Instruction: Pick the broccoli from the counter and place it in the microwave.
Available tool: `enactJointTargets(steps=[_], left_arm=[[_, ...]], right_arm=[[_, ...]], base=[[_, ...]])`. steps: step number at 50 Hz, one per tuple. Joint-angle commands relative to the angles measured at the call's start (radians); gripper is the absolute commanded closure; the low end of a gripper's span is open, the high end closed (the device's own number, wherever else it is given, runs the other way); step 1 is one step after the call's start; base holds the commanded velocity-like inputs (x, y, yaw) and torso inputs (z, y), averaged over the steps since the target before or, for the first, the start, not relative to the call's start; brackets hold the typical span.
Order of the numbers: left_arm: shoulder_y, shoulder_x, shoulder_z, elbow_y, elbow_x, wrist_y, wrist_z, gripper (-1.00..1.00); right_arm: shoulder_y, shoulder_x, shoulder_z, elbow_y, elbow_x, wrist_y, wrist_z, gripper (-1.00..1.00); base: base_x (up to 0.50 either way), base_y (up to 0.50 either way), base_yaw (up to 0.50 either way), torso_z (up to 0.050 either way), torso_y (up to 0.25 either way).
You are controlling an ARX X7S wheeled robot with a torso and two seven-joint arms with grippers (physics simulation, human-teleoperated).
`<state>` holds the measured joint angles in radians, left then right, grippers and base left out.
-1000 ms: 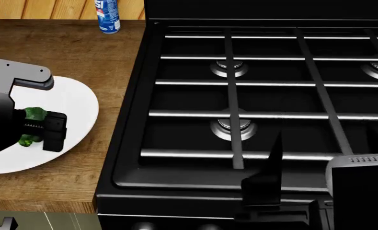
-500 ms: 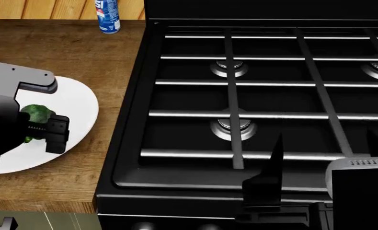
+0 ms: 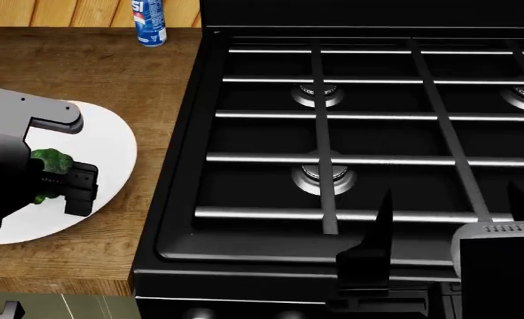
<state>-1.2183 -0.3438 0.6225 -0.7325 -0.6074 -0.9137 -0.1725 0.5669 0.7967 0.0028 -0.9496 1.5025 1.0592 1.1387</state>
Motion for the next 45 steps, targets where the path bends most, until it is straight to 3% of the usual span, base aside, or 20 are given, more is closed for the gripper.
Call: enactJointTargets(steps=[1, 8, 17, 21, 23, 26, 30, 36, 45], left_arm=[[0.023, -0.055, -0.05, 0.191, -0.077, -0.09, -0.071, 1.0], [-0.011, -0.146, -0.191, 0.598, -0.252, -0.296, -0.187, 1.0], [-0.063, -0.169, -0.358, 0.863, -0.45, -0.476, -0.318, 1.0], [-0.062, -0.152, -0.497, 0.982, -0.614, -0.584, -0.449, 1.0], [-0.063, -0.136, -0.589, 1.03, -0.782, -0.644, -0.585, 1.0], [-0.063, -0.169, -0.628, 1.054, -1.095, -0.616, -0.849, 1.0], [-0.046, -0.233, -0.645, 1.135, -1.317, -0.501, -1.032, 1.0], [0.037, -0.272, -0.684, 1.291, -1.467, -0.381, -1.152, 1.0], [0.174, -0.273, -0.755, 1.342, -1.481, -0.333, -1.154, 1.0]], right_arm=[[-0.004, -0.001, -0.004, 0.001, -0.007, -0.005, -0.003, -1.0], [-0.005, -0.005, -0.009, 0.001, -0.017, -0.008, -0.006, -1.0], [-0.007, -0.019, -0.021, -0.003, -0.098, -0.008, -0.039, -1.0], [-0.032, -0.016, -0.022, -0.047, -0.237, -0.035, -0.134, -1.0], [-0.036, -0.019, -0.027, -0.047, -0.258, -0.043, -0.148, -1.0], [-0.044, -0.022, -0.038, -0.057, -0.305, -0.062, -0.187, -1.0], [-0.034, -0.031, -0.06, -0.051, -0.324, -0.065, -0.199, -1.0], [-0.026, -0.031, -0.06, -0.054, -0.336, -0.088, -0.221, -1.0], [-0.019, -0.028, -0.075, -0.062, -0.347, -0.101, -0.219, -1.0]], base=[[0.0, 0.0, 0.0, 0.0, 0.0], [0.0, 0.0, 0.0, 0.0, 0.0], [0.0, 0.0, 0.0, 0.0, 0.0], [0.0, 0.0, 0.0, 0.0, 0.0], [0.0, 0.0, 0.0, 0.0, 0.0], [0.0, 0.0, 0.0, 0.0, 0.0], [0.0, 0.0, 0.0, 0.0, 0.0], [0.0, 0.0, 0.0, 0.0, 0.0], [0.0, 0.0, 0.0, 0.0, 0.0]])
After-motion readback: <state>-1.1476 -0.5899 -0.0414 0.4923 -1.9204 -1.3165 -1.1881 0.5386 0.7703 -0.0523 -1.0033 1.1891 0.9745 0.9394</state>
